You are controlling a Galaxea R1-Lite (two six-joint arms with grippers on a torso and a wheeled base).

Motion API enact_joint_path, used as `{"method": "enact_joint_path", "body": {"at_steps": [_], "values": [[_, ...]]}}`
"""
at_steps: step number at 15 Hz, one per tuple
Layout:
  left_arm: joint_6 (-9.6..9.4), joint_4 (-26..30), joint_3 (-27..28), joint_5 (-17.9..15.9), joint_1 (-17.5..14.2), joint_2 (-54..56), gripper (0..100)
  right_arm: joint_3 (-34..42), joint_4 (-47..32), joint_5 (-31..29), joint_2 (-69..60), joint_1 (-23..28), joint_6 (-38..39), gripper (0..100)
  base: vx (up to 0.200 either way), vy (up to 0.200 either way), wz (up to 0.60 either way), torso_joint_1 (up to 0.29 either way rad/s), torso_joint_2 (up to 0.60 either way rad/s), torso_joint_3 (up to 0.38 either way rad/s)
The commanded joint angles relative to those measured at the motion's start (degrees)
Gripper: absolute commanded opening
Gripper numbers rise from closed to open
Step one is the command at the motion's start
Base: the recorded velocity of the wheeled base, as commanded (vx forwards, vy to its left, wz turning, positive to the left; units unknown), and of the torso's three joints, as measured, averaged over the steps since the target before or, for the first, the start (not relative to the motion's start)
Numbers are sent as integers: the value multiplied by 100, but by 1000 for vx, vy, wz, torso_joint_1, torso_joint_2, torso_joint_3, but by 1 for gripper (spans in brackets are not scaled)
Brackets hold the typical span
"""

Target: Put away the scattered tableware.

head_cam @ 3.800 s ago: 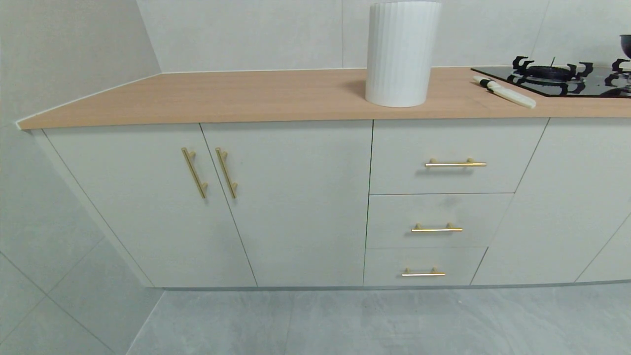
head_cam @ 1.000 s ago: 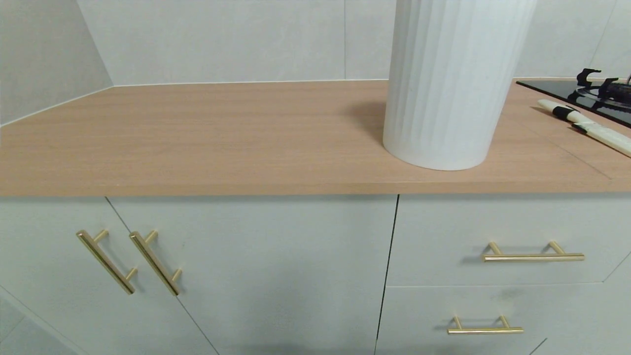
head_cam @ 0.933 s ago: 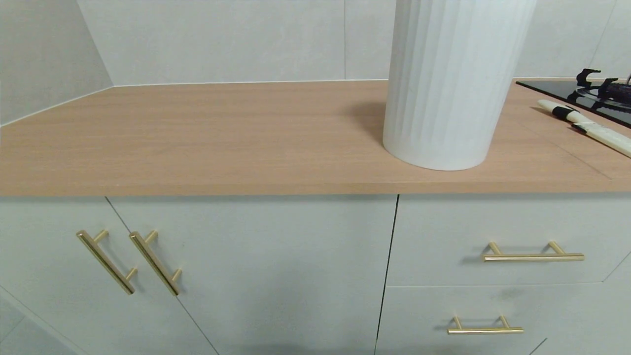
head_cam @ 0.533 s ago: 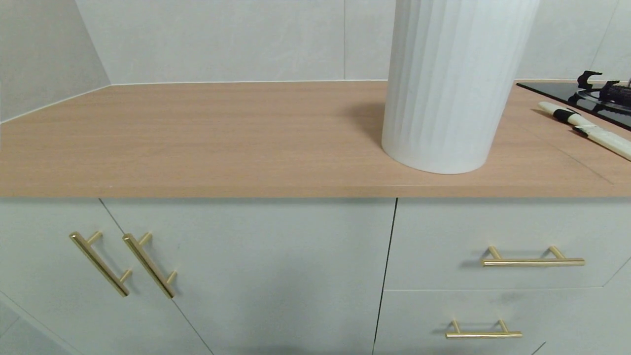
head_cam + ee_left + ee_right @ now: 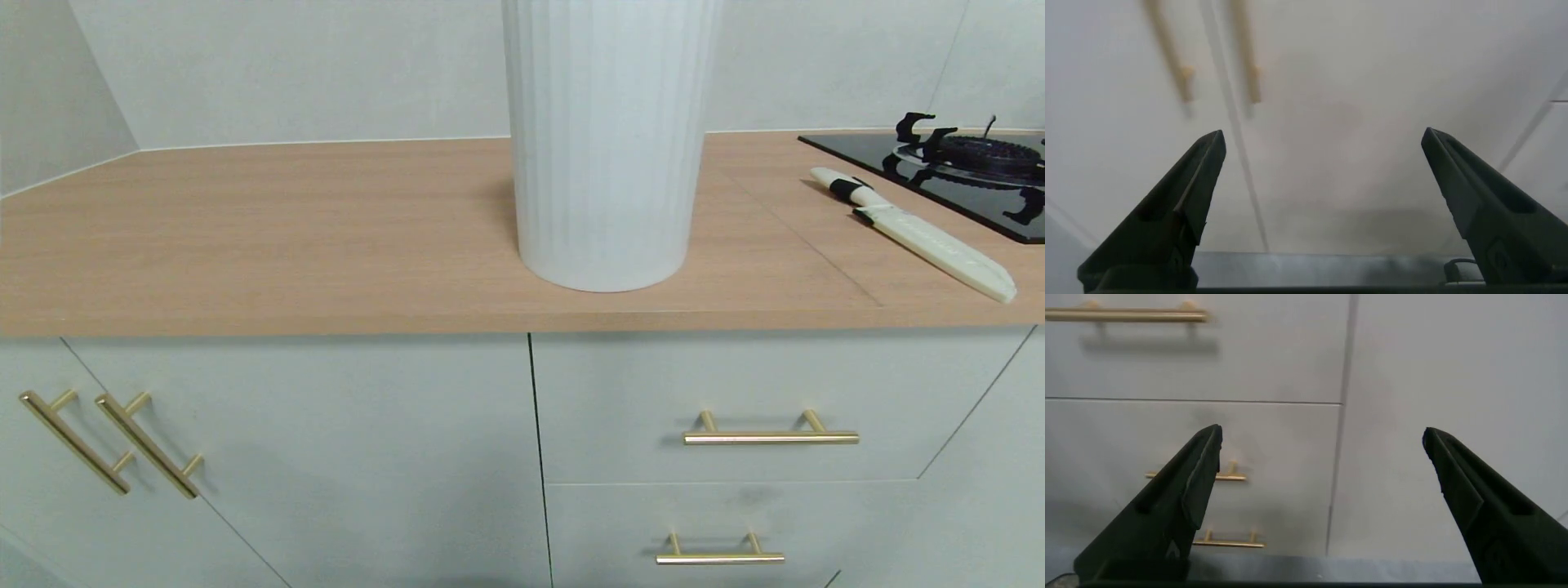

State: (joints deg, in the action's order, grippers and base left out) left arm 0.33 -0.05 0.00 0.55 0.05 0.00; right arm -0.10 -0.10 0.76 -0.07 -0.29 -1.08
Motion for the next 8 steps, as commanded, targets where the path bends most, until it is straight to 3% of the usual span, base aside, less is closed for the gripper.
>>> {"method": "enact_joint_path", "body": {"at_steps": [1,5,8], "values": [[2,5,0,7,4,0,100,1,1,4,7,3,-15,100,0,0,0,0,0,0],[2,5,0,7,4,0,100,1,1,4,7,3,-15,100,0,0,0,0,0,0],[2,5,0,7,4,0,100,1,1,4,7,3,-15,100,200,0,0,-1,4,2]]}}
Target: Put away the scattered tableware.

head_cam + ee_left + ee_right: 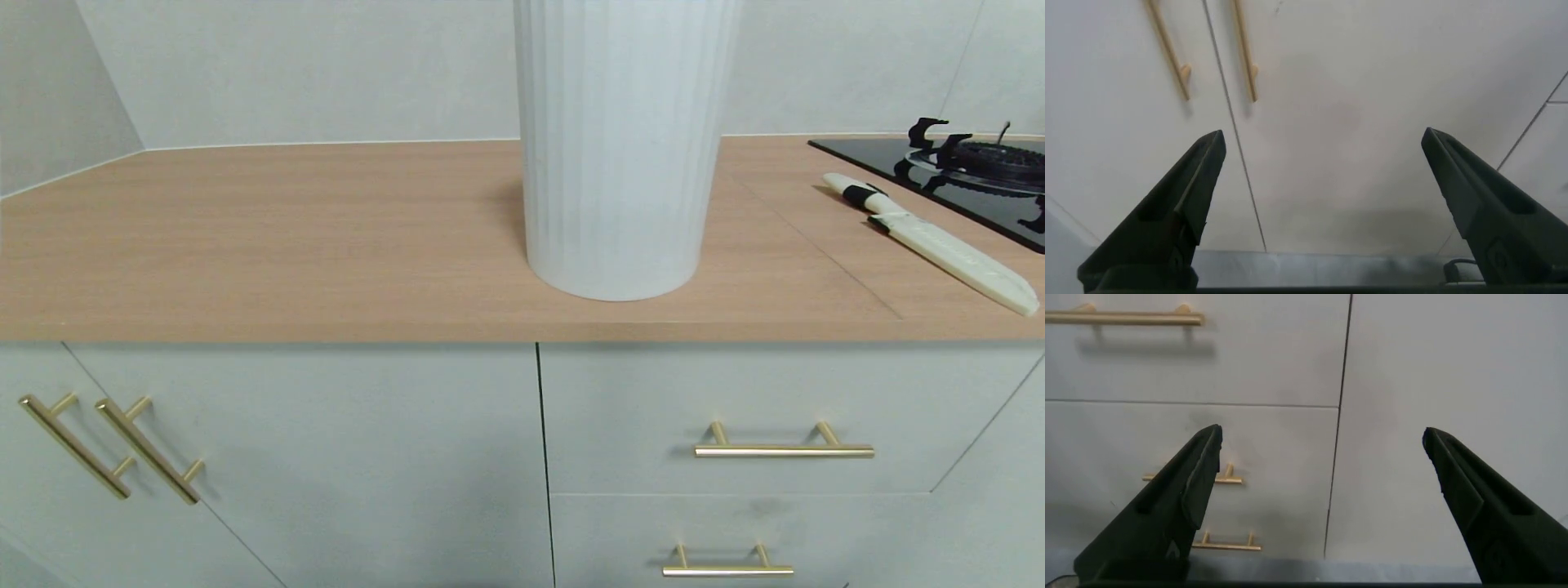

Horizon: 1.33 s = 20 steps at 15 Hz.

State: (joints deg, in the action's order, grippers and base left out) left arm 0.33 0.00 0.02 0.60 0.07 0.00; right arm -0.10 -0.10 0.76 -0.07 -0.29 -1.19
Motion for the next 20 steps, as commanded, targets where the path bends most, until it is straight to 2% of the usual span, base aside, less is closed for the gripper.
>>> {"method": "enact_joint_path", "body": {"at_steps": [1,20], "values": [[2,0,-2,2,1,0,100,1,1,4,7,3,-4,100,200,0,0,2,7,-2],[2,0,-2,2,1,0,100,1,1,4,7,3,-4,100,0,0,-32,-1,0,0]]}}
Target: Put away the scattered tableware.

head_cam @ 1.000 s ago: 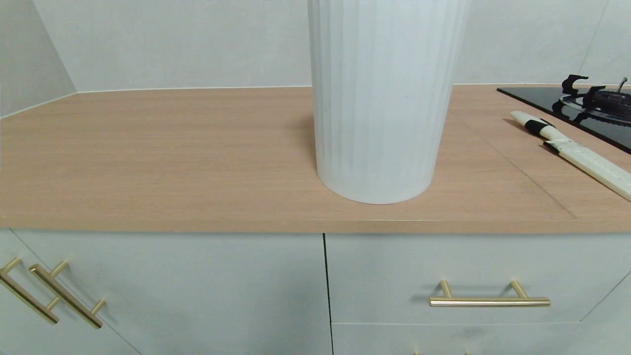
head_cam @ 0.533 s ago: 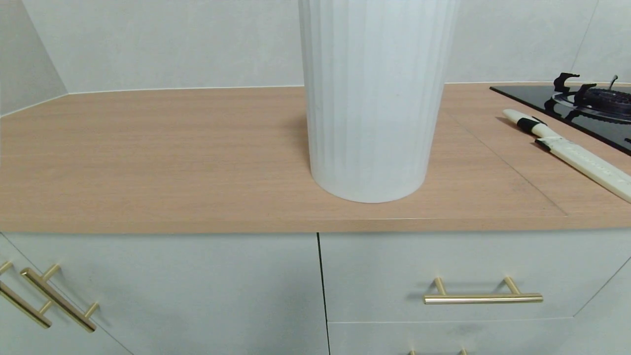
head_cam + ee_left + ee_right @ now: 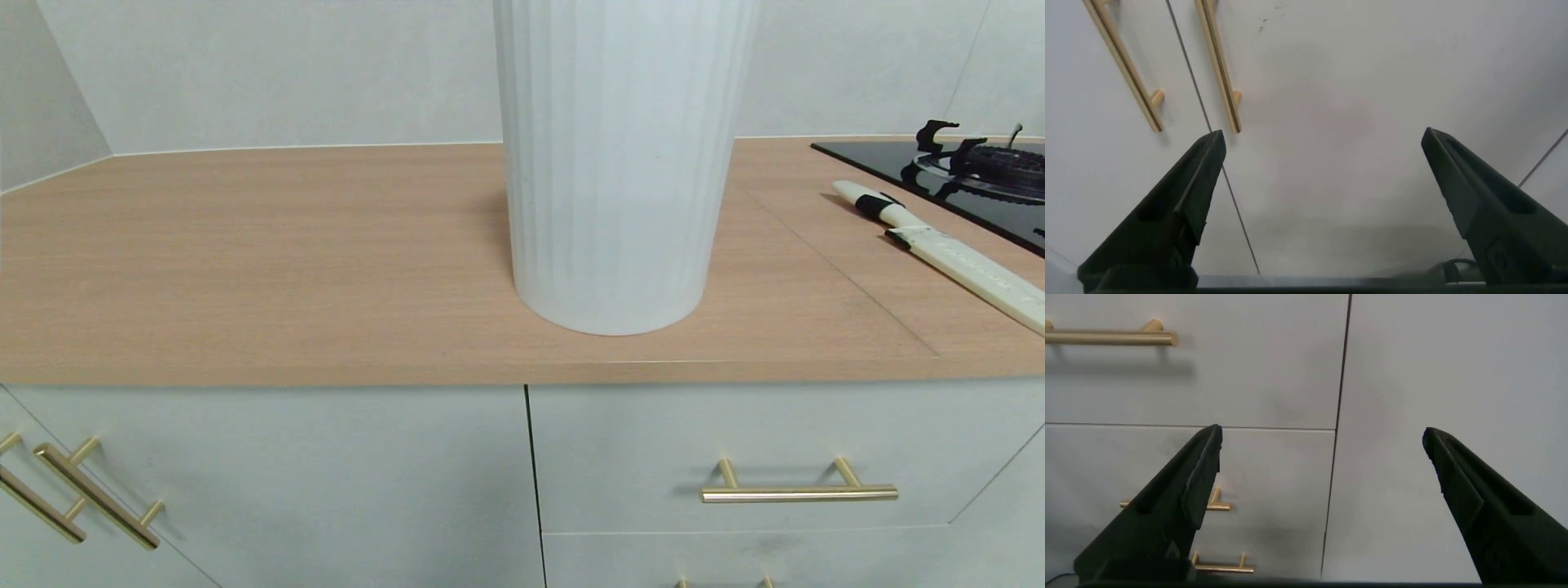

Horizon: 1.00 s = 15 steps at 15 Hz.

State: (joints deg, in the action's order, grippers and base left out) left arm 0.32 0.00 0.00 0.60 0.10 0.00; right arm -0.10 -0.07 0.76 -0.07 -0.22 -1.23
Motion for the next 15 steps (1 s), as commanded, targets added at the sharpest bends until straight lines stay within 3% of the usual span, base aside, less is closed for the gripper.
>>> {"method": "enact_joint_path", "body": {"at_steps": [1,6,15], "values": [[3,0,0,2,-1,0,100,1,-1,4,7,-4,0,100,0,0,0,0,0,0],[3,0,0,2,-1,0,100,1,-1,4,7,-4,0,100,0,0,0,77,-248,-242],[3,0,0,2,-1,0,100,1,-1,4,7,-4,0,100,0,0,0,177,-497,-290]]}}
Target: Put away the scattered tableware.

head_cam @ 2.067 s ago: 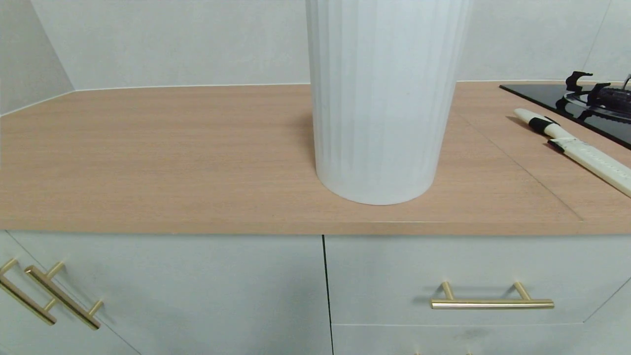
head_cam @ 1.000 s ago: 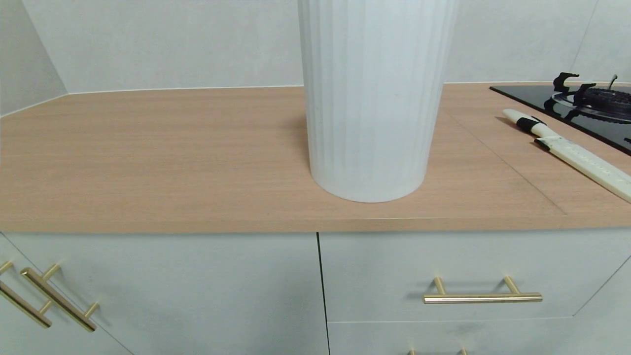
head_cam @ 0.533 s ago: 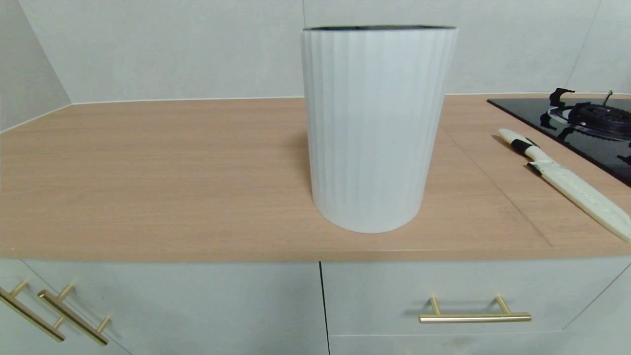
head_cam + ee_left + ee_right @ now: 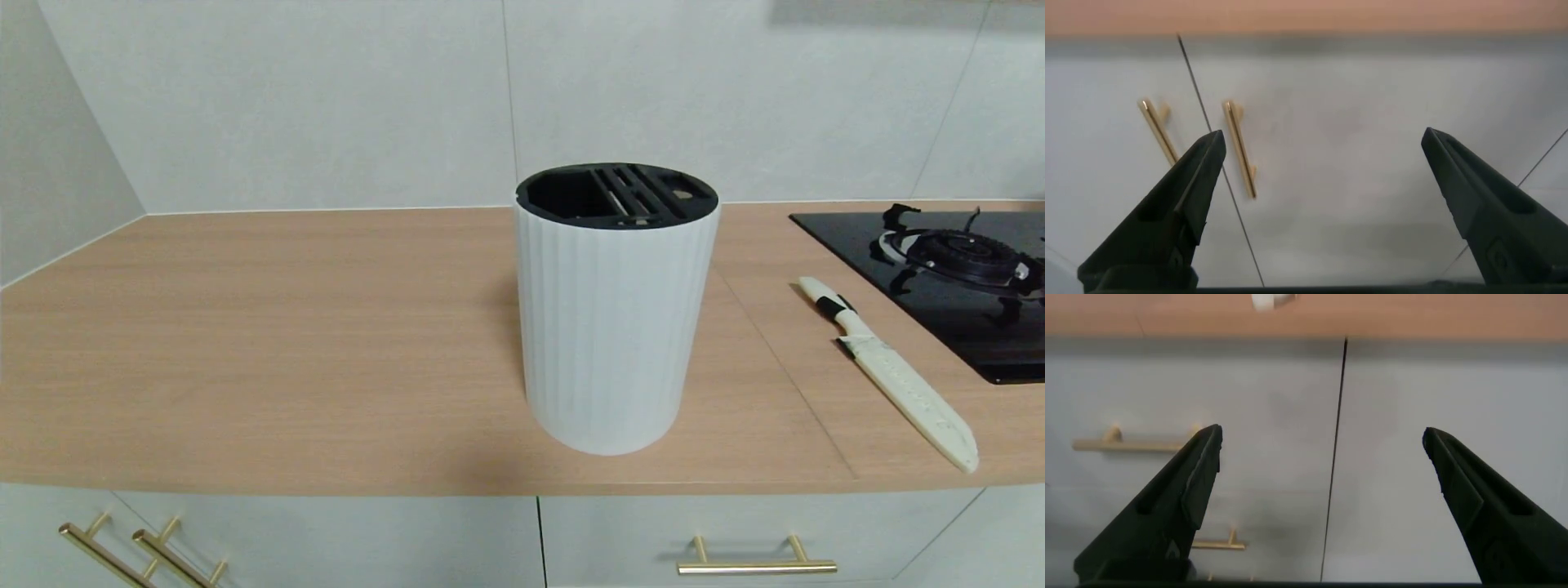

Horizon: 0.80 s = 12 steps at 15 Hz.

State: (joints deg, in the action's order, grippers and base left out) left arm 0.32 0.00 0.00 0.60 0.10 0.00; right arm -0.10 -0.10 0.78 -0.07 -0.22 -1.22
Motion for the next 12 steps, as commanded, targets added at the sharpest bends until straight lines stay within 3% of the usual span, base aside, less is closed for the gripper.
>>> {"method": "enact_joint_path", "body": {"at_steps": [1,12], "values": [[3,0,0,2,-1,0,100,1,1,1,7,-4,-1,100,0,0,0,207,-486,-281],[3,0,0,2,-1,0,100,1,1,1,7,-4,-1,100,0,0,0,227,-505,-284]]}}
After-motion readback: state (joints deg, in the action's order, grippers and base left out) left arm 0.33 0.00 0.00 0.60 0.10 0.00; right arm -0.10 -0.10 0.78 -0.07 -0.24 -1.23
